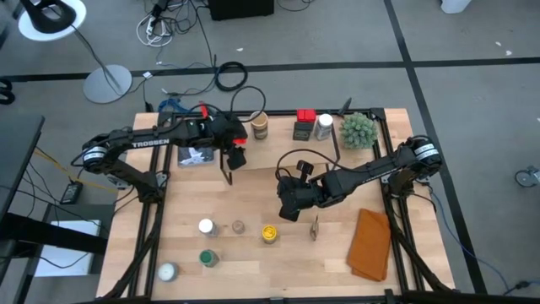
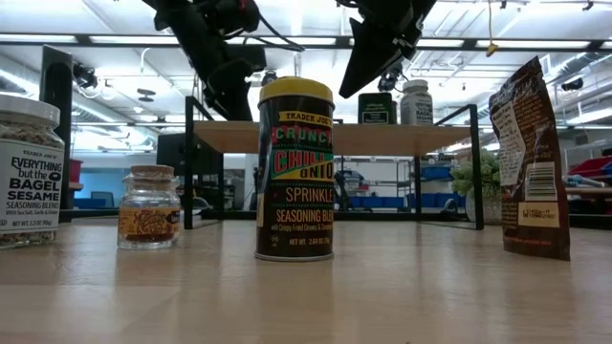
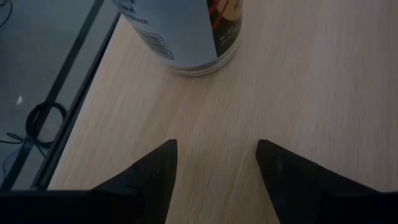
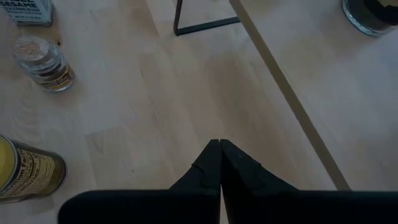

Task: Shelf spices
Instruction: Adjust the shelf, then put the yellow seasoning bottle on the shelf

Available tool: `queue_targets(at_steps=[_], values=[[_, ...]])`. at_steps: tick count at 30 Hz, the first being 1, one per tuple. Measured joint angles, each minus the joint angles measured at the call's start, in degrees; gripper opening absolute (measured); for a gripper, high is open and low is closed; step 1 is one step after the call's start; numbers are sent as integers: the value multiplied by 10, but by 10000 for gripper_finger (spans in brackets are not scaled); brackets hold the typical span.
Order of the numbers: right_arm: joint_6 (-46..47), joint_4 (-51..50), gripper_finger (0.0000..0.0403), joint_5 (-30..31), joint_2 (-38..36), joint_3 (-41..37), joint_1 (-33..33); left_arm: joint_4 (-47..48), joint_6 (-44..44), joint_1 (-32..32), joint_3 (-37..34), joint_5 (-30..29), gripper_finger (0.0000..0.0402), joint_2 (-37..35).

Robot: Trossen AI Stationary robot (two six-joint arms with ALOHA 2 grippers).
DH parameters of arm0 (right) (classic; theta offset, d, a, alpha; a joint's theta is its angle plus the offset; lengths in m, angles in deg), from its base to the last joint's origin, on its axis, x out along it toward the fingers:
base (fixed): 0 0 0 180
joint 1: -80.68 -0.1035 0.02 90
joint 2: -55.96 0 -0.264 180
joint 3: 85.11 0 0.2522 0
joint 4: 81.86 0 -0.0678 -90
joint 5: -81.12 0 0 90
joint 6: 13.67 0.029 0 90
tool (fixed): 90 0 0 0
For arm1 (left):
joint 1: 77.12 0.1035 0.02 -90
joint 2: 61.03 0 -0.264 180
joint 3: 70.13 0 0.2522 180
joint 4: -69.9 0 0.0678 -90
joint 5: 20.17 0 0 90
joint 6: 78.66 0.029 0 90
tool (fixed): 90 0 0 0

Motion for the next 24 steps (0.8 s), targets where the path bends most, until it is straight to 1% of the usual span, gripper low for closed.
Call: queue_targets(at_steps=[7, 17, 24], values=[[0, 0, 0, 0, 0, 0, 0, 2, -4, -13, 0, -3, 229, 0], [0, 0, 0, 0, 0, 0, 0, 2, 1, -14, 2, -11, 229, 0], [0, -1, 0, 0, 0, 0, 0, 26, 1, -21, 52, -13, 229, -4]])
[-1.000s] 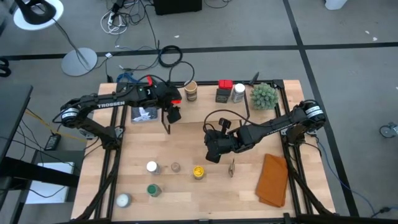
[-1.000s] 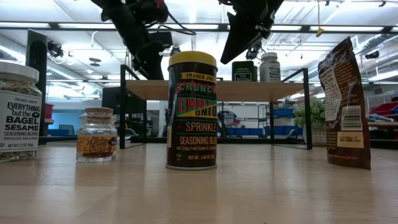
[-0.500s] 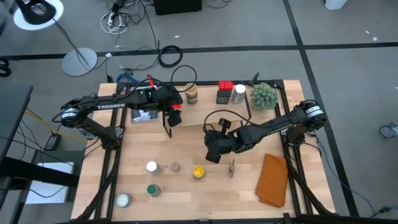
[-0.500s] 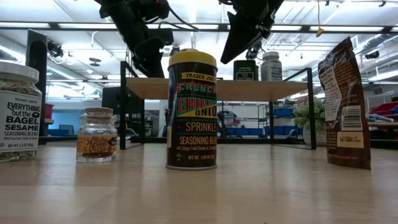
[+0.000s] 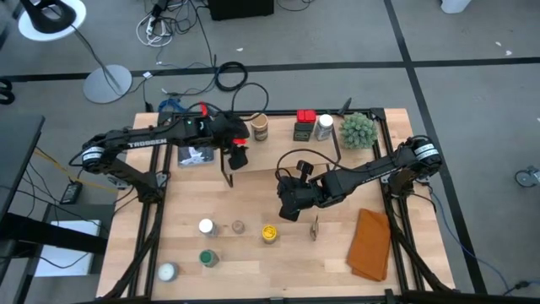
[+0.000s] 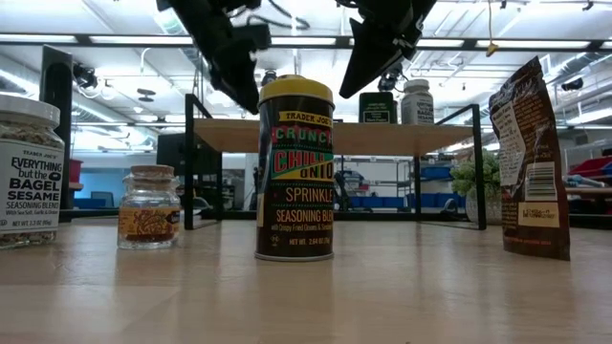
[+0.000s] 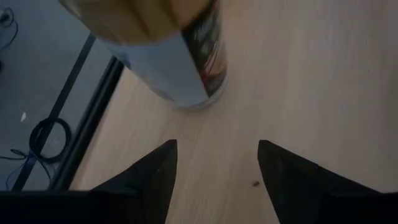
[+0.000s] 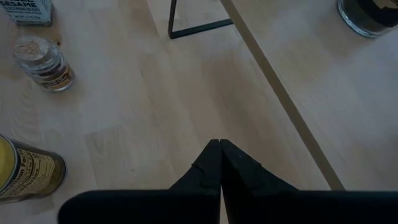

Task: Shelf spices
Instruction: Put the yellow seasoning bottle on the shelf

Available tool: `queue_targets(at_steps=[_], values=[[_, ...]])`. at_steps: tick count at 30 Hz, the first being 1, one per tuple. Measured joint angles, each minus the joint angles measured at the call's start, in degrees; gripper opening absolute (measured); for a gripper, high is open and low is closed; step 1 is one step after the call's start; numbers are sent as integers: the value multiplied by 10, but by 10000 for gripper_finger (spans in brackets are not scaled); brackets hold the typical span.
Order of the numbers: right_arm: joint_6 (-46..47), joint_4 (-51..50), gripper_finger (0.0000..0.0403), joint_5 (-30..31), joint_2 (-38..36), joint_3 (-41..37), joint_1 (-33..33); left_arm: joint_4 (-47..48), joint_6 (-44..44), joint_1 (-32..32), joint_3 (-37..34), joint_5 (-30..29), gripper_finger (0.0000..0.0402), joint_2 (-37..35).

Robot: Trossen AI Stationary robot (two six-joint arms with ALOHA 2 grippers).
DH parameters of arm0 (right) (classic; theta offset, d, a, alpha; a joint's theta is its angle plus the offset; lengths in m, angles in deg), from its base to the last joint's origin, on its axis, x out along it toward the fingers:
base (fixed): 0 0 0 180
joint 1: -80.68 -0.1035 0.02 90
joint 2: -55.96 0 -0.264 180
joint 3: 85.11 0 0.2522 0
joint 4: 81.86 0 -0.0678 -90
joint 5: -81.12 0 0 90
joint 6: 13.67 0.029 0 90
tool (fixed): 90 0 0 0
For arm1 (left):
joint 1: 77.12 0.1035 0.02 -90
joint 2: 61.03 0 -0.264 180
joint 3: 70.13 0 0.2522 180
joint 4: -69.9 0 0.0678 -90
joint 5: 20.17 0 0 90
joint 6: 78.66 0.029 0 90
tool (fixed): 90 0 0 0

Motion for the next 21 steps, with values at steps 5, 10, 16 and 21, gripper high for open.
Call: queue_targets(at_steps=[5, 10, 16, 21], values=[[6, -25, 0, 15, 0, 0, -6, 12, -33, -27, 15, -10, 229, -21], [74, -100, 0, 61, -14, 0, -33, 14, -83, -87, -13, -91, 229, -83], [106, -118, 1, 64, -44, 0, -71, -31, -138, -187, -87, -100, 229, -184], [102, -105, 1, 38, -62, 0, -104, -93, -181, -270, -161, -92, 229, -259]])
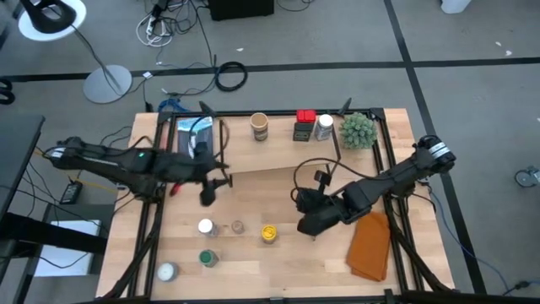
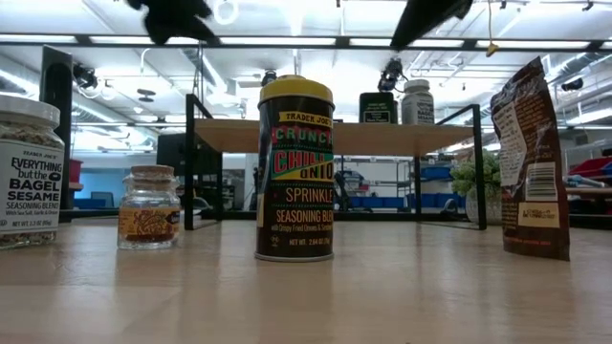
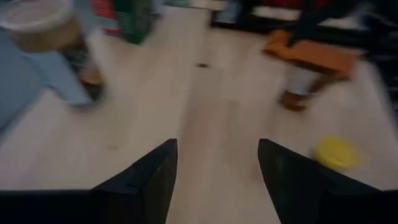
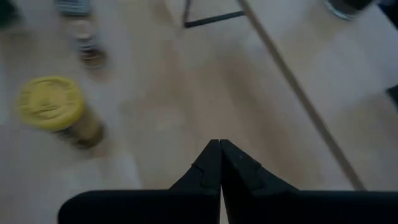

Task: Shelf spices
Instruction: Put the yellow seasoning bottle on the shelf

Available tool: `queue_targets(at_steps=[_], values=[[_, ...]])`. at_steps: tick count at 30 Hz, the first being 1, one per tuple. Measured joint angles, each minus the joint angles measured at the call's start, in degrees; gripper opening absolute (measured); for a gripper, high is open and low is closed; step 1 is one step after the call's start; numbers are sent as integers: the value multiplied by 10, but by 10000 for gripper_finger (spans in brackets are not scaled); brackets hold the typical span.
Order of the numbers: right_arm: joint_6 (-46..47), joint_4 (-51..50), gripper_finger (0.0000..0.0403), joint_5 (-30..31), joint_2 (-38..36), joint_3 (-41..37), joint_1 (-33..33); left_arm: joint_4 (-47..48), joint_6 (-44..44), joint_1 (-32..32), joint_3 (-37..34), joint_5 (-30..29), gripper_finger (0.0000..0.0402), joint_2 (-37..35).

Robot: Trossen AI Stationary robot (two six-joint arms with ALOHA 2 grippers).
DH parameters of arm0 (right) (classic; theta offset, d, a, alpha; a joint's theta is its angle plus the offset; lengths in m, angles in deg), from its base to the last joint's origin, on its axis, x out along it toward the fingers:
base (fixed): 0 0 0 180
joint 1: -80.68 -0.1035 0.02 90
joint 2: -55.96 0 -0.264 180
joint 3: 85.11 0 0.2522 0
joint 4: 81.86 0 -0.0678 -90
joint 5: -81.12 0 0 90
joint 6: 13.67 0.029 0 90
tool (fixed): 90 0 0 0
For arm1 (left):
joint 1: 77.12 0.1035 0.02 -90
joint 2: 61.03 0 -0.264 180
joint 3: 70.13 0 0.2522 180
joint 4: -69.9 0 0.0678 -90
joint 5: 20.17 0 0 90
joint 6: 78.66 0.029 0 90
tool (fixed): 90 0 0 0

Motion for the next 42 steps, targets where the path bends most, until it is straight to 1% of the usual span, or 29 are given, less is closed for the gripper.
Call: queue_targets(at_steps=[3, 6, 9, 14, 19, 21, 25, 31, 33, 35, 38, 40, 42], values=[[1, 32, 0, -19, -8, 0, -19, -36, -26, -44, -35, 9, 229, -33], [-8, 97, 0, -52, -9, 0, -33, -52, -40, -80, -61, 12, 229, -51], [-27, 163, 0, -92, -6, 0, -41, -55, -47, -109, -72, 9, 229, -57], [-37, 223, 6, -96, 12, 0, -38, -57, -47, -139, -80, -8, 229, -56], [-49, 259, 24, -102, 38, 0, -28, -55, -47, -153, -80, -14, 229, -56], [-49, 288, 37, -123, 50, 0, -22, -50, -47, -155, -80, -11, 229, -55], [-77, 305, 79, -157, 77, 0, -7, -51, -45, -154, -80, -9, 229, -52], [-127, 317, 155, -156, 85, 0, 3, -67, -49, -154, -80, -8, 229, -50], [-139, 327, 179, -156, 85, 0, 6, -70, -64, -154, -80, 1, 229, -50], [-153, 341, 199, -157, 86, 0, 8, -66, -55, -154, -80, 16, 229, -50], [-172, 350, 225, -172, 85, 0, 11, -72, -23, -154, -88, 7, 229, -46], [-175, 349, 236, -173, 86, 0, 11, -91, -7, -154, -111, 5, 229, -47], [-179, 348, 244, -174, 86, 1, 11, -120, -1, -154, -137, 15, 229, -47]])
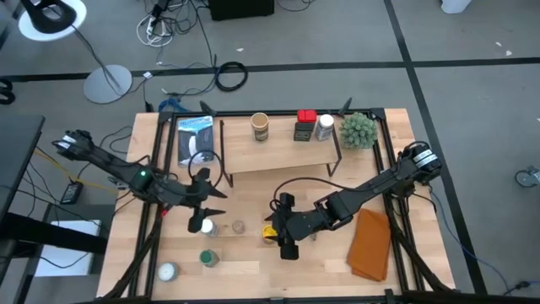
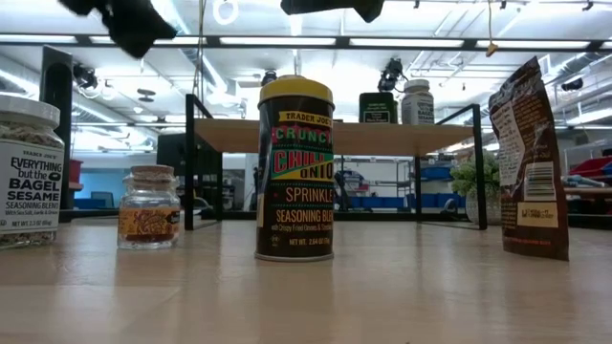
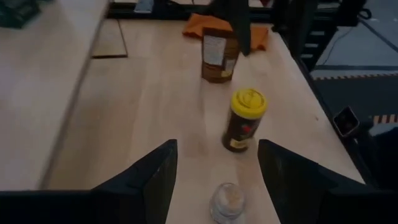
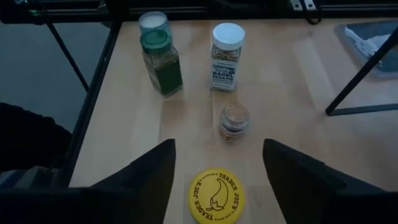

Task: Shelf spices
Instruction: Put the yellow seasoning bottle on the shelf

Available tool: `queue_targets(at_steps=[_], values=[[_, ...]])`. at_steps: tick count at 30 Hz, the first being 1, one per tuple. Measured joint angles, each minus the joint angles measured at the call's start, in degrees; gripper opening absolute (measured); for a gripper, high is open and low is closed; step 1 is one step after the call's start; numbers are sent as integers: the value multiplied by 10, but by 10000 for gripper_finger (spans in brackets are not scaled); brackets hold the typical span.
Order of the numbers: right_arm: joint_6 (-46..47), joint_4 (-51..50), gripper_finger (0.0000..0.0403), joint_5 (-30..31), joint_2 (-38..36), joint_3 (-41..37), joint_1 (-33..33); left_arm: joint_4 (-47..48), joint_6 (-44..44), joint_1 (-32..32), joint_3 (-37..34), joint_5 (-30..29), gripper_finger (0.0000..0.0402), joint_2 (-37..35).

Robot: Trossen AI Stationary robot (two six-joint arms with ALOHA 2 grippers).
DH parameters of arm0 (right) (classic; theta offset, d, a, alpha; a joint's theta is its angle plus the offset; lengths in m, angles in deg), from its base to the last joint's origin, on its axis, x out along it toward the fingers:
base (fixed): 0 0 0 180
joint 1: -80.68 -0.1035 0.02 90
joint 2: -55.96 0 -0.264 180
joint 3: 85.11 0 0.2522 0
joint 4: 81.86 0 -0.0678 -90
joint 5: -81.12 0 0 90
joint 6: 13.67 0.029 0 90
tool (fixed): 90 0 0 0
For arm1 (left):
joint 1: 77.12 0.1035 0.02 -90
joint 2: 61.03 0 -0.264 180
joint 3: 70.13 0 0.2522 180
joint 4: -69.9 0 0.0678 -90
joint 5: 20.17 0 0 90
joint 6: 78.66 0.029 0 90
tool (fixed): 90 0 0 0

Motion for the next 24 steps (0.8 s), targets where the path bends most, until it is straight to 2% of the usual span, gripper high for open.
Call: queue_targets(at_steps=[3, 8, 12, 15, 18, 24], values=[[-4, -1, 249, -4, 0, 2, 2, -51, 0, 0, -47, 2, 229, 0], [-3, -3, 252, -47, 0, 2, 12, -143, -4, 0, -117, 24, 229, 0], [-18, -2, 252, -62, 13, 6, 20, -175, -27, 0, -140, 40, 229, 0], [-40, -4, 252, -76, 47, 38, 27, -179, -28, 0, -141, 42, 229, 0], [-73, -51, 252, -98, 92, 91, 30, -183, -27, 0, -141, 44, 229, -1], [-100, -230, 250, -102, 142, 195, 36, -181, -28, 0, -141, 67, 229, -1]])
